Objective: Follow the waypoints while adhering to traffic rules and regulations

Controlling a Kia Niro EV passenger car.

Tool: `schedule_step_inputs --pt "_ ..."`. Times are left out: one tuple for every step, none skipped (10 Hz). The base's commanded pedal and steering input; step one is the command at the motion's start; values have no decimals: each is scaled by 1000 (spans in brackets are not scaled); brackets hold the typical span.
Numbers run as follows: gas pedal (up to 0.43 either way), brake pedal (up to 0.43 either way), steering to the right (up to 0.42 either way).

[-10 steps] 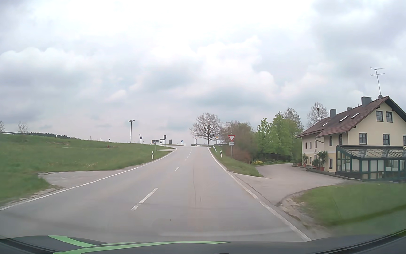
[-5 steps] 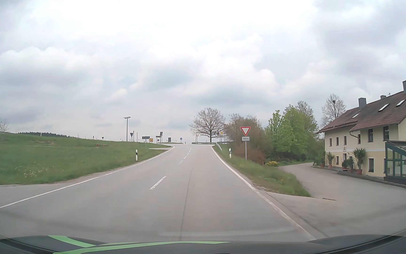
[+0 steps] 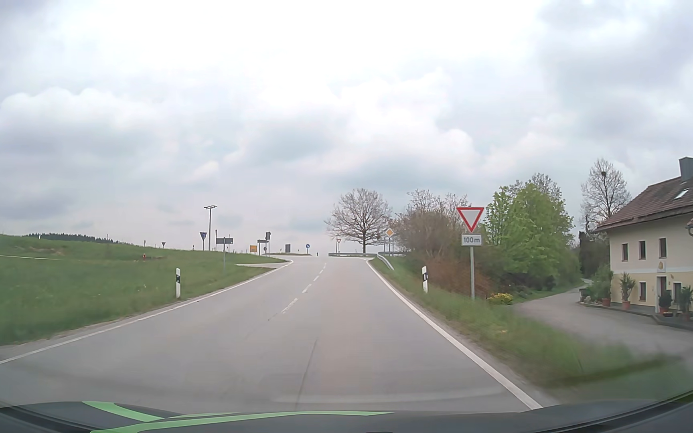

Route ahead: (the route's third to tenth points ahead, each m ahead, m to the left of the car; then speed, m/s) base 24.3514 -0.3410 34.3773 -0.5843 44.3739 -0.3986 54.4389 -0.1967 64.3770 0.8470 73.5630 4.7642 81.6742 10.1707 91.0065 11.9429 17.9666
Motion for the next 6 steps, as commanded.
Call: schedule_step_inputs --pt "0 0 -1" --pt "0 0 -1" --pt "0 0 0" --pt "0 0 0" --pt "0 0 0" --pt "0 0 0"
